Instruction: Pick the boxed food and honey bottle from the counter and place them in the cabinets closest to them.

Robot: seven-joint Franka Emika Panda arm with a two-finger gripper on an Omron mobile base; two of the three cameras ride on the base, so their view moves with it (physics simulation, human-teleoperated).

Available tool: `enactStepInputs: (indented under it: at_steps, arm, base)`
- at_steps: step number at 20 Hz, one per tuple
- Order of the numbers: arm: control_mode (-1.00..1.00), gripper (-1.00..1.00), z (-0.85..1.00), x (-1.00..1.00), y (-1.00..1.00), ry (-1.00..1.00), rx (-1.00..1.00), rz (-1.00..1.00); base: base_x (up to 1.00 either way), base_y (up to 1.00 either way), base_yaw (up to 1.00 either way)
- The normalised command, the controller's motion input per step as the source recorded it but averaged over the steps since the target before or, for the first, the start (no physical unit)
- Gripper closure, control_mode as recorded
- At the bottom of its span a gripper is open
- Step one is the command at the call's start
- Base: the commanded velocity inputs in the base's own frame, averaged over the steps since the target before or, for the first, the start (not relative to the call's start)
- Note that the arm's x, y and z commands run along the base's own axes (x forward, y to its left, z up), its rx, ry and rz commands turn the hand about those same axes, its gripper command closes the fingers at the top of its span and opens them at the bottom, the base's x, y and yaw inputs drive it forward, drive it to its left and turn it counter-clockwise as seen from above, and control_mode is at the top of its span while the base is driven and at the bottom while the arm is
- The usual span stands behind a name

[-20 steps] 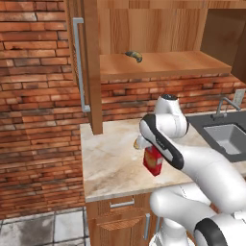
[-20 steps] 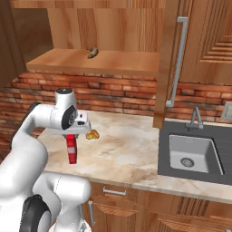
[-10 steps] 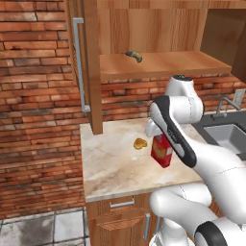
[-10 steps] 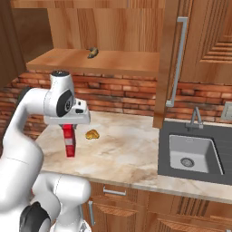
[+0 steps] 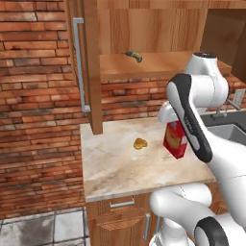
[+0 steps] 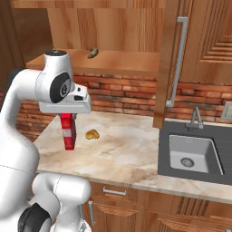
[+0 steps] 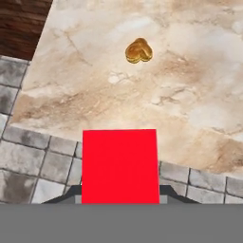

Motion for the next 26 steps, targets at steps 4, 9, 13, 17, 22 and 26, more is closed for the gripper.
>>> enactStepInputs:
  at_steps: [4,9,13,17,22,26]
  arm:
    - [-1.00,1.00,0.75,-0.28,-0.26,0.00,0.00,-0.10]
    - [-1.00,1.00,0.72,-0.15,-0.23,0.00,0.00,-0.10]
    - [-1.00,1.00,0.73,-0.01,-0.22,-0.01,0.00,-0.10]
    - [-1.00,1.00,0.44,-0.05,-0.12,-0.05,0.00,-0.07]
    - [-1.00,1.00,-0.10,-0.26,-0.11,-0.11,0.00,-0.01]
    - [-1.00,1.00,-0.49,-0.08,0.00,-0.11,-0.07,0.02]
  base:
    - [0.00,0.00,0.00]
    - [0.00,0.00,0.00]
    - [0.00,0.00,0.00]
    - [0.00,0.00,0.00]
    - [0.00,0.00,0.00]
    - [0.00,0.00,0.00]
